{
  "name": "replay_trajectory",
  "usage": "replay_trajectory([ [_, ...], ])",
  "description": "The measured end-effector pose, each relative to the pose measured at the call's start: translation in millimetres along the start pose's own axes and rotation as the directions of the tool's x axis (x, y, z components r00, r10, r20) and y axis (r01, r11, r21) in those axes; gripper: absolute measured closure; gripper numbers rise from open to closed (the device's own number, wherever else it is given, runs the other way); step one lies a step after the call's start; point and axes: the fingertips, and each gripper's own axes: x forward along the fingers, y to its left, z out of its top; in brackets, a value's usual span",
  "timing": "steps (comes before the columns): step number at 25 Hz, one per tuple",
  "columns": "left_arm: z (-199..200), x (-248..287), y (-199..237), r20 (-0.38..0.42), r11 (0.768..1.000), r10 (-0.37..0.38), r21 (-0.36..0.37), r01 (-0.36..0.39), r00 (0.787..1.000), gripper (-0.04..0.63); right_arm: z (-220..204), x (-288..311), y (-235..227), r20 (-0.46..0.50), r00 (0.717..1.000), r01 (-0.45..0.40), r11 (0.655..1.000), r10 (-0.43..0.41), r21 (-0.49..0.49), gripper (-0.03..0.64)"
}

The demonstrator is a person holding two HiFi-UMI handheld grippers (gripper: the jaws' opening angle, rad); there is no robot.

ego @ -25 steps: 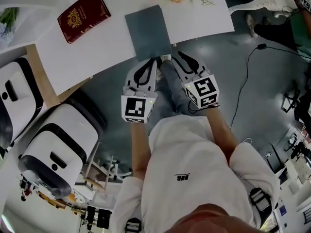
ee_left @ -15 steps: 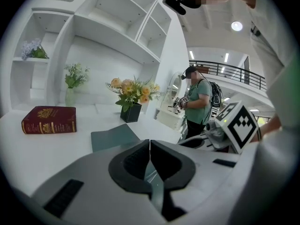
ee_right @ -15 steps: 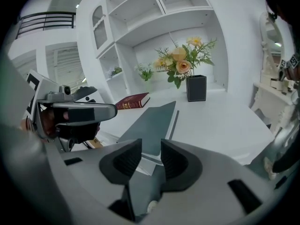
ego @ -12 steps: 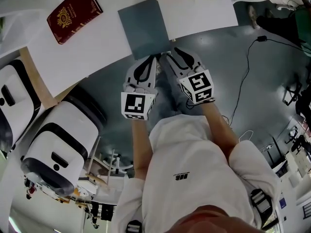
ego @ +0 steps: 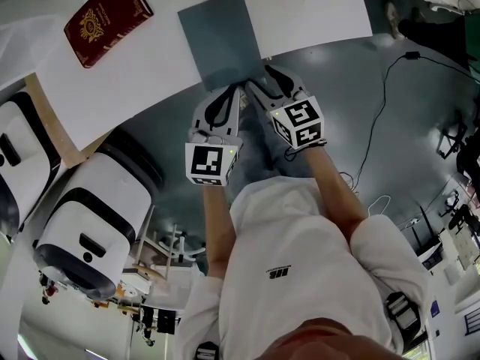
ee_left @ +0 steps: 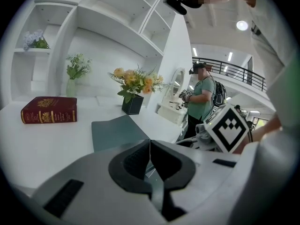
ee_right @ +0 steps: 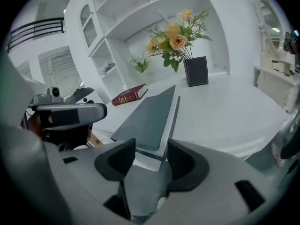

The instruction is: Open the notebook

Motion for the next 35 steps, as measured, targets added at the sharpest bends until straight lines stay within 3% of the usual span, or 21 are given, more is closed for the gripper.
replay_trajectory([
  [2, -1.4, -0.1, 1.2, -0.003, 1.0, 0.002, -0.004, -0.002, 1.0, 0.595, 0.9, 2.0, 0.2, 0.004, 1.0, -0.007, 1.0, 0.007, 0.013, 0.425],
  [10, -6.4, -2.0, 5.9, -0.01, 1.0, 0.014, -0.017, -0.015, 1.0, 0.595, 13.5, -7.1, 4.6, 0.096, 0.994, -0.063, 0.99, 0.05, 0.129, 0.576],
  [16, -5.2, -3.0, 5.9, -0.002, 1.0, 0.019, -0.018, -0.019, 1.0, 0.595, 17.2, -10.6, 7.3, 0.109, 0.993, -0.069, 0.988, 0.054, 0.137, 0.592],
  [21, -2.3, -4.4, 6.8, 0.002, 1.0, 0.025, -0.019, -0.025, 1.0, 0.595, 23.4, -14.8, 11.7, 0.119, 0.991, -0.08, 0.99, 0.066, 0.119, 0.597],
  [35, 3.1, -16.6, 15.1, 0.028, 0.998, 0.063, -0.031, -0.062, 0.998, 0.595, 55.0, -30.5, 45.5, 0.14, 0.981, -0.127, 0.991, 0.133, -0.052, 0.603],
])
